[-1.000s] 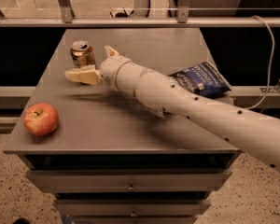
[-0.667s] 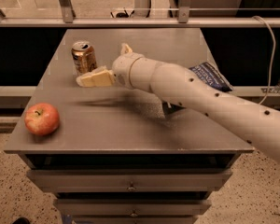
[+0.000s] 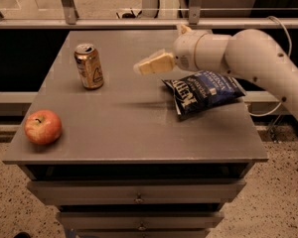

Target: Place orange can upright

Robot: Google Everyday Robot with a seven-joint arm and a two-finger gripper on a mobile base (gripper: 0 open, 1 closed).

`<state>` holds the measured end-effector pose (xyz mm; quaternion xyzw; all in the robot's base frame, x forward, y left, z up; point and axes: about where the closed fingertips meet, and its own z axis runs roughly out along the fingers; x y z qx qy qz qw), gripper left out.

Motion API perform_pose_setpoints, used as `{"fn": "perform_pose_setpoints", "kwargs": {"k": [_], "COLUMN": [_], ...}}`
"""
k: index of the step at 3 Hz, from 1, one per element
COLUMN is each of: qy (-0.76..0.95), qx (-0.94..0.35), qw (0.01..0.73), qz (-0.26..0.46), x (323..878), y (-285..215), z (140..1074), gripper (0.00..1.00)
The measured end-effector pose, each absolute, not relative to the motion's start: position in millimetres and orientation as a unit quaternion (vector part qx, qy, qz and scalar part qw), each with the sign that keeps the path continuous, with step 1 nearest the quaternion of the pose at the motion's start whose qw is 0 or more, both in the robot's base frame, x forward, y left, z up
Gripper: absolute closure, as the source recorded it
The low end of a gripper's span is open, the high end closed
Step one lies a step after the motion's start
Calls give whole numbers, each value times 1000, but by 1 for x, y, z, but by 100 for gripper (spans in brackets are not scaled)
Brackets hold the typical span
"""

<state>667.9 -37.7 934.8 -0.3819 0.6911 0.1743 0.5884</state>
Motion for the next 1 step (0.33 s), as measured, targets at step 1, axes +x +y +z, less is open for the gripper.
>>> {"fn": "perform_pose_setpoints", "kwargs": {"k": [1], "qy": [691], "qx": [-395], "qw": [581], "qz": [174], "x": [667], "y": [-52], "z": [949], "gripper": [0]}}
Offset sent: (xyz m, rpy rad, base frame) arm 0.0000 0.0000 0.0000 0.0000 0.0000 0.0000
